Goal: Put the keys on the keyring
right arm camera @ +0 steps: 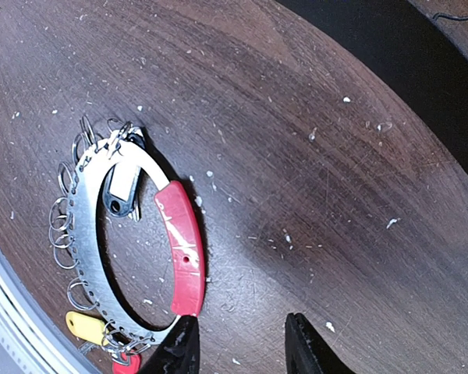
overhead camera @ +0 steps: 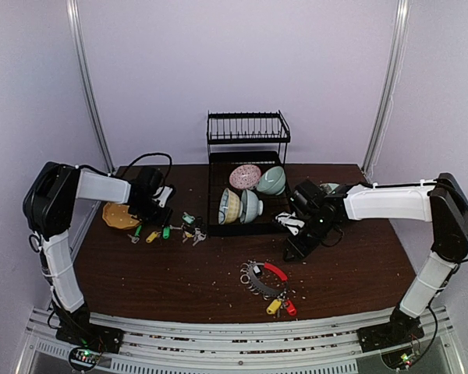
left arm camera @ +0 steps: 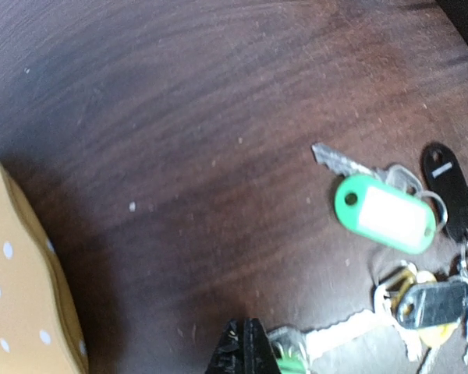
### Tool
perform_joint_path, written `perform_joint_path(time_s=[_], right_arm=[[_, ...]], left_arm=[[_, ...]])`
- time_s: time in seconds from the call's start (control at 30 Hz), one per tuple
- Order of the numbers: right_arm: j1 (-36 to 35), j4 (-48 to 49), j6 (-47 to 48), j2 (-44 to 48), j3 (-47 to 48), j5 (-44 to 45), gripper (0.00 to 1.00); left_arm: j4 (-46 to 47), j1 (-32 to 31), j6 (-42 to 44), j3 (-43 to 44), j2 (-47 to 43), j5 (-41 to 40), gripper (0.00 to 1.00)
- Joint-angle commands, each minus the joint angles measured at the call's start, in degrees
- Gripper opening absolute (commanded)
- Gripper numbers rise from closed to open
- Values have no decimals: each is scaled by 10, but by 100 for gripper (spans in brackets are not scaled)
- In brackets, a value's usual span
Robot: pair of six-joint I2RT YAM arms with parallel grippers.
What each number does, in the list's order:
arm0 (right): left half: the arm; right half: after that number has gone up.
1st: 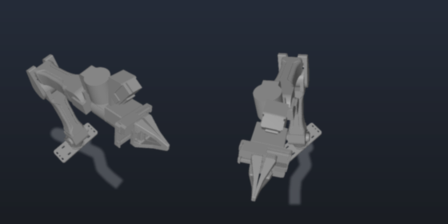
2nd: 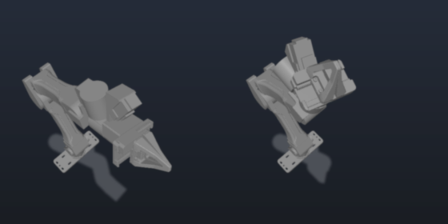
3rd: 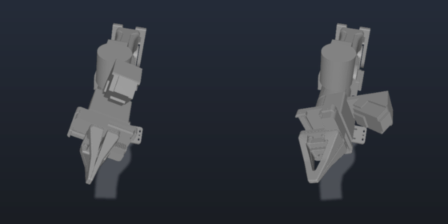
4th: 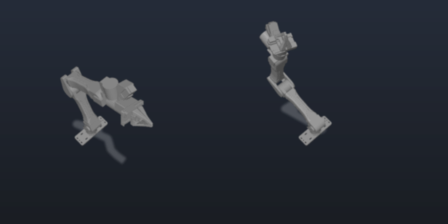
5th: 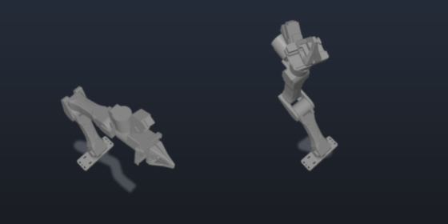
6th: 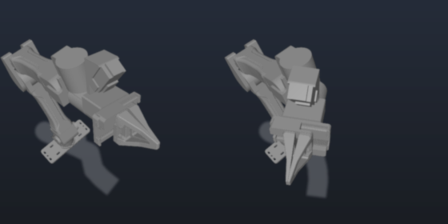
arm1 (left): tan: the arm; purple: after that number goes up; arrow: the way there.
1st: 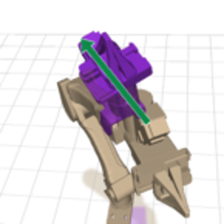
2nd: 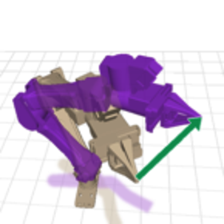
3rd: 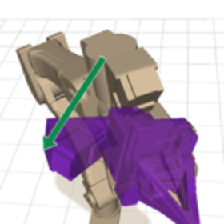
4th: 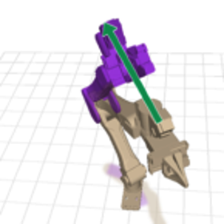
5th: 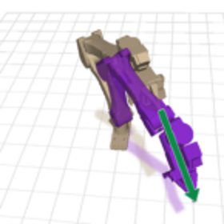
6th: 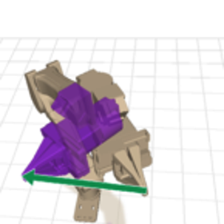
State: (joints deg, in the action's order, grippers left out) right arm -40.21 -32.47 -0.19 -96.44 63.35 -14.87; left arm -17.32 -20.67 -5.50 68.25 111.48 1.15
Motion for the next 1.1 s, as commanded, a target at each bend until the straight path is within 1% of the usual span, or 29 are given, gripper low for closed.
perform_joint_path(time_s=[0.0,0.1,0.17,0.23,0.3,0.33,0.4,0.47,0.5,0.63,0.7,0.8,0.87,0.9,1.07], right_arm=[[-4,-11,-3,11,6,-7,40],[-4,-11,-3,13,6,-7,40],[-5,-13,-4,14,7,-8,40],[-6,-15,-5,17,6,-8,40],[-7,-14,-5,18,5,-8,40],[-7,-15,-5,19,4,-8,40],[-8,-14,-5,20,5,-8,40],[-9,-11,-5,21,5,-9,40],[-9,-9,-4,22,5,-10,40],[-11,-12,-1,16,11,-10,40],[-11,-14,1,18,9,-9,40],[-12,-10,2,24,-2,-8,40],[-11,-9,2,22,-4,-8,40],[-11,-10,2,20,-3,-9,40],[-12,-12,3,24,-7,-9,40]], left_arm=[[0,2,-15,-17,-45,12,0],[-4,2,-27,-28,-66,20,0],[-19,2,-45,-37,-82,6,0],[-17,2,-72,-70,-125,-20,1],[9,2,-109,-127,-185,-51,17],[14,2,-130,-155,-213,-71,22],[8,2,-160,-193,-255,-121,26],[6,2,-192,-223,-275,-166,26],[13,2,-197,-234,-276,-172,27],[42,1,-210,-248,-260,-167,39],[55,2,-219,-263,-259,-192,46],[65,3,-209,-256,-240,-217,51],[76,3,-201,-241,-213,-218,52],[79,3,-199,-232,-198,-217,51],[90,4,-188,-197,-149,-228,37]])
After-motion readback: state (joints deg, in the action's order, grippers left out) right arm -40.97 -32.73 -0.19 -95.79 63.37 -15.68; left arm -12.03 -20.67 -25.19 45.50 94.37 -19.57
